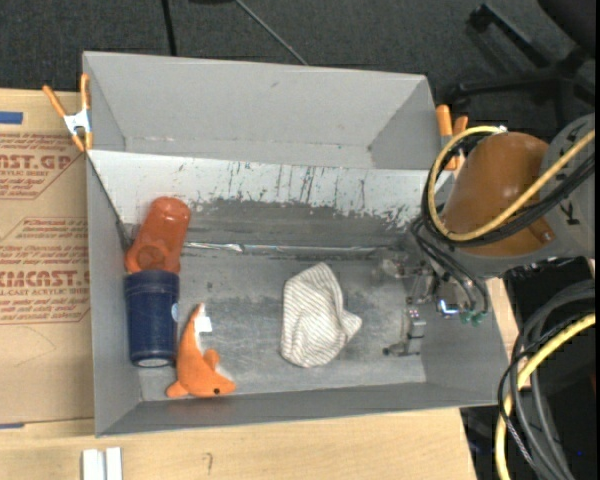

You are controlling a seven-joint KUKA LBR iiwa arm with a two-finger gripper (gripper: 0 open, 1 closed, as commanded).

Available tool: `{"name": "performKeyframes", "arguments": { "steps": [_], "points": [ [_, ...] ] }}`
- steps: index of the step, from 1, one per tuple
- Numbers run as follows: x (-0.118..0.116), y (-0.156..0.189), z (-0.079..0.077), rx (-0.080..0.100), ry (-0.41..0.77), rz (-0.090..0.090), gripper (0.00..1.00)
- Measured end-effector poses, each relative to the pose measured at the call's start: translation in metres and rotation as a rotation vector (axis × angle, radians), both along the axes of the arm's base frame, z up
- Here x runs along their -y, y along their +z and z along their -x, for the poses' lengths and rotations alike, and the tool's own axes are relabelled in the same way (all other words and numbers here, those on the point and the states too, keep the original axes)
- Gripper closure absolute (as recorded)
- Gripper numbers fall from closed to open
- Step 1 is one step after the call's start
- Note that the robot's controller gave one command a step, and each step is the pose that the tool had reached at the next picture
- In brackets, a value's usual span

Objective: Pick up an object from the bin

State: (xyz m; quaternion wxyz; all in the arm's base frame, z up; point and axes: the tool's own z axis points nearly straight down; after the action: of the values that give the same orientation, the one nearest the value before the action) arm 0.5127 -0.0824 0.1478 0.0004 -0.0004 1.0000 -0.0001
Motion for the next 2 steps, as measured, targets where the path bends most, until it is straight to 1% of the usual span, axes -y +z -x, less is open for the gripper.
{"name": "performKeyframes", "arguments": {
  "steps": [1, 2],
  "points": [
    [-0.046, -0.052, 0.018, 0.007, 0.138, 0.002, 0.0],
    [-0.06, -0.051, 0.027, -0.002, 0.261, -0.001, 0.0]
  ]
}}
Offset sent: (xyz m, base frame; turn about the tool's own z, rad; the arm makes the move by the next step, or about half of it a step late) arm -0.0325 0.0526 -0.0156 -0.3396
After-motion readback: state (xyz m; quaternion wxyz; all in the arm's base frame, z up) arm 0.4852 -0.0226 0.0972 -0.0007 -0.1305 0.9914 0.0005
